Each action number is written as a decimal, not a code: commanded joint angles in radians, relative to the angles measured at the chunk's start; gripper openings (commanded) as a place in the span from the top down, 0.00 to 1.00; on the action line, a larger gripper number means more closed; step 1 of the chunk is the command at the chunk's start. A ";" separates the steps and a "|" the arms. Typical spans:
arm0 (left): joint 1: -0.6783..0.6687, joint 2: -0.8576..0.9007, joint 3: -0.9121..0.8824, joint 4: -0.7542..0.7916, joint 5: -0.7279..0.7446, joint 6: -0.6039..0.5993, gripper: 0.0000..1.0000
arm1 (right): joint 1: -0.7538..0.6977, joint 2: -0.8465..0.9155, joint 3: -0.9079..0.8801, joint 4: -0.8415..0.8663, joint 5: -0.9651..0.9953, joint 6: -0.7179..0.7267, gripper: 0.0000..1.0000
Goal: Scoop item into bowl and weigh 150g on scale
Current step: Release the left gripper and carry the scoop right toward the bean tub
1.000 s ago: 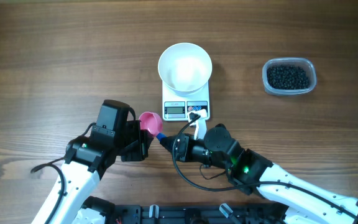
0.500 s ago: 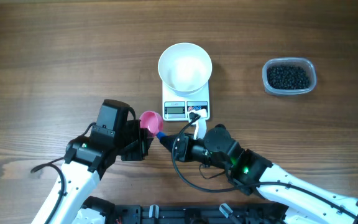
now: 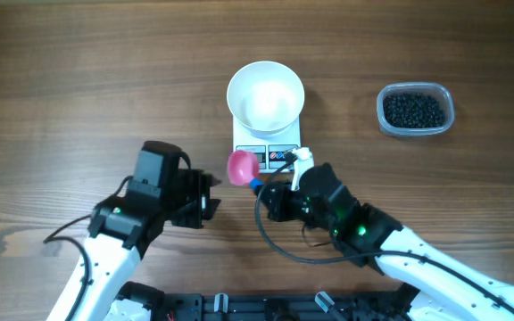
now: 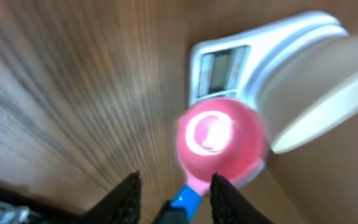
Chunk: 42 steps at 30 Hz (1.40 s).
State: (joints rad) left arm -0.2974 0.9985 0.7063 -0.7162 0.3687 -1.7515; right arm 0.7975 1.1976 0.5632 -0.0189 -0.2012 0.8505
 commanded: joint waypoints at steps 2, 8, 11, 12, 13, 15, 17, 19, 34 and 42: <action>0.056 -0.107 0.001 0.003 0.010 0.262 0.46 | 0.000 -0.105 0.135 -0.275 0.103 -0.177 0.96; 0.081 -0.215 0.001 0.002 0.005 0.490 0.15 | 0.000 -0.246 0.189 -0.514 0.116 -0.220 0.96; 0.081 -0.239 0.001 -0.003 -0.011 0.518 0.00 | 0.000 -0.338 0.189 -0.601 0.116 -0.218 0.96; 0.081 -0.240 0.001 -0.013 -0.019 0.518 0.00 | 0.000 -0.372 0.189 -0.626 0.116 -0.209 0.96; 0.081 -0.240 0.001 -0.029 -0.027 0.517 0.00 | 0.000 -0.406 0.189 -0.650 0.116 -0.188 0.96; 0.081 -0.237 0.001 -0.066 -0.053 0.517 0.00 | 0.000 -0.475 0.189 -0.694 0.116 -0.165 0.96; 0.080 -0.234 0.001 -0.101 -0.051 0.517 0.00 | 0.000 -0.543 0.189 -0.749 0.121 -0.147 0.96; 0.080 -0.232 0.001 -0.110 -0.051 0.517 0.00 | 0.000 -0.614 0.189 -0.790 0.134 -0.134 0.96; 0.078 -0.230 0.001 -0.057 -0.044 0.632 0.29 | 0.000 -0.840 0.232 -0.947 0.195 -0.118 0.96; 0.050 -0.230 0.001 -0.054 0.003 0.774 0.96 | 0.000 -0.829 0.483 -1.204 0.399 -0.113 0.96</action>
State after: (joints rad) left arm -0.2264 0.7673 0.7063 -0.7753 0.3428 -1.0771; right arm 0.7967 0.3725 0.9405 -1.1683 0.0738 0.7254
